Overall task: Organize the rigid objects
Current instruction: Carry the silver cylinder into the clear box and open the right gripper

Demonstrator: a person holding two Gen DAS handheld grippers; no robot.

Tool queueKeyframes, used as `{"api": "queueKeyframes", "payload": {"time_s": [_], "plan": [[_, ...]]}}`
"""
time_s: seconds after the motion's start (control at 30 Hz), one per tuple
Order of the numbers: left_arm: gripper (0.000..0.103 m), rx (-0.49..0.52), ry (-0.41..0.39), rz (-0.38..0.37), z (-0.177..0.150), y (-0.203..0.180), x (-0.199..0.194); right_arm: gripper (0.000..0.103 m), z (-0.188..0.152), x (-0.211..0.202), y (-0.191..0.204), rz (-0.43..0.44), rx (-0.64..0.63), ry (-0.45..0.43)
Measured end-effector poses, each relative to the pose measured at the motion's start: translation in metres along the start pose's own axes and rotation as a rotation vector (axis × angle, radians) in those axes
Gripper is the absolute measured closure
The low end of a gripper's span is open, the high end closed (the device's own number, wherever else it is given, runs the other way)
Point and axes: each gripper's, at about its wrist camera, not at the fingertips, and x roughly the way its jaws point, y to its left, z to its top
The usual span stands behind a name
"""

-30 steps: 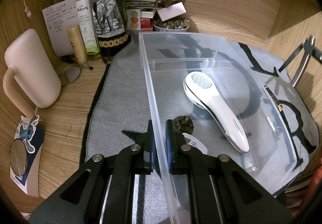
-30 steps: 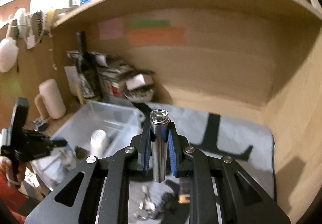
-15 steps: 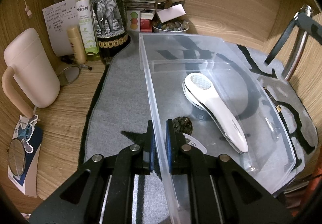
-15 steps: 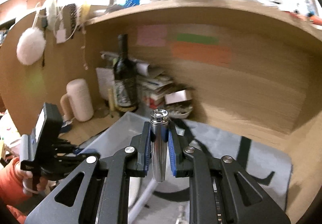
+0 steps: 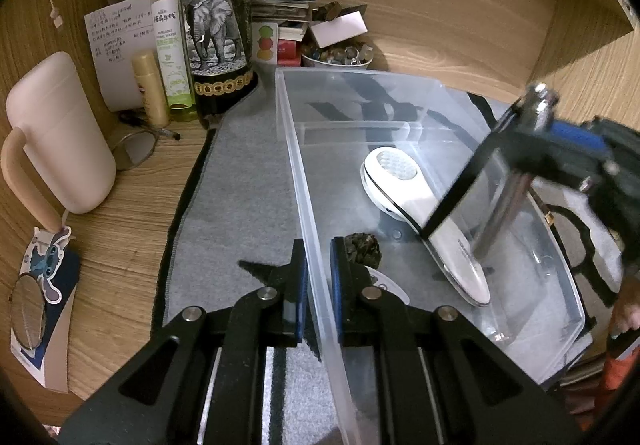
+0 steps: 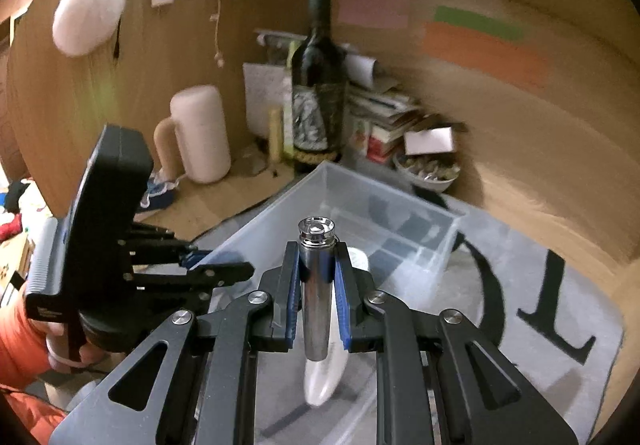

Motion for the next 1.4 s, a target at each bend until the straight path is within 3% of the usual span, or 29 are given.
{"api": "queueKeyframes", "payload": {"time_s": [0.47,0.7,0.77,0.8,0.83,0.9,1.0,1.1,1.4], "plan": [[0.091,-0.003,-0.010,-0.024,-0.002,0.003,0.000,0.089,0.000,0.044,0.007,0.007,-0.031,0.166],[0.091,-0.003,-0.011,-0.025,-0.002,0.003,0.000,0.088,0.004,0.051,0.004,0.002,-0.023,0.187],[0.091,-0.004,-0.011,-0.025,-0.002,0.003,0.000,0.085,0.004,0.055,0.003,-0.002,-0.019,0.206],[0.091,-0.004,-0.011,-0.025,-0.002,0.003,0.000,0.078,0.004,0.056,0.002,-0.002,-0.016,0.211],[0.091,-0.004,-0.011,-0.024,-0.002,0.003,0.000,0.070,0.004,0.057,0.001,-0.006,-0.012,0.211],[0.091,-0.003,-0.010,-0.025,-0.002,0.003,0.000,0.063,0.002,0.055,0.000,-0.016,-0.006,0.196],[0.091,-0.003,-0.010,-0.025,-0.002,0.004,0.000,0.060,0.001,0.048,-0.003,-0.016,-0.002,0.178],[0.091,-0.002,-0.011,-0.024,-0.002,0.003,0.000,0.050,0.002,0.039,-0.006,-0.029,0.002,0.152],[0.091,0.000,-0.009,-0.021,-0.002,0.005,0.001,0.050,0.001,-0.001,-0.023,-0.088,0.031,0.059]]}}
